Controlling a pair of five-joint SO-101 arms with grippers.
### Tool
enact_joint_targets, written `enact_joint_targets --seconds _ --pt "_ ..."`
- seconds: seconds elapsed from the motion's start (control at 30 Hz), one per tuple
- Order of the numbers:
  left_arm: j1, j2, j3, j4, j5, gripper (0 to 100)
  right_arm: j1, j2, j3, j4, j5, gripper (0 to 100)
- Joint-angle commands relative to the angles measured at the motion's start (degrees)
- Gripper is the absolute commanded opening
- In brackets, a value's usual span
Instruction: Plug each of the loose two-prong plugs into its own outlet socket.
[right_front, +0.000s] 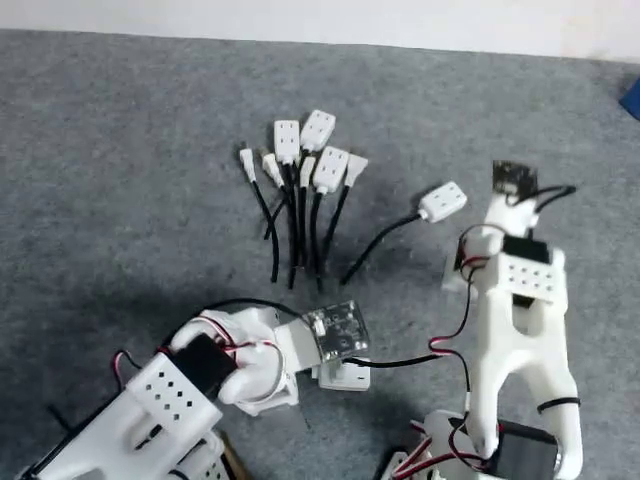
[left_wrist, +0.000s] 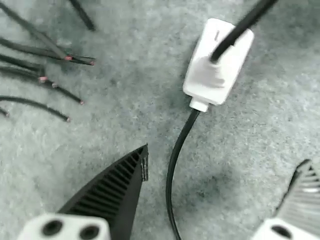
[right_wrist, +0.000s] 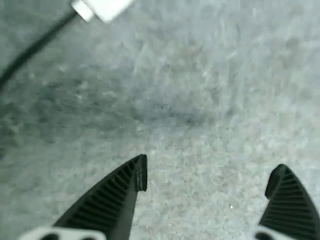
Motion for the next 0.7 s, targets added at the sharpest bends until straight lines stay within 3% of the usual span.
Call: enact_joint_targets --seconds 0.0,0.23,0.47,0.67 --pt "2.3 0.0 0.2 -2.2 -3.8 43 3.0 -0.3 2.3 -2.9 -0.8 36.1" --pt "2.8 0.0 2.9 -14.5 -4.0 43 10.5 -0.4 8.7 -10.5 -0.7 36.1" --pt "2.9 0.0 15.4 -31.8 -4.0 43 10.2 -0.4 9.9 -12.1 -0.6 36.1" --pt "6.5 0.0 20.3 -39.6 -4.1 40 7.9 -0.3 11.3 -12.4 1.6 36.1"
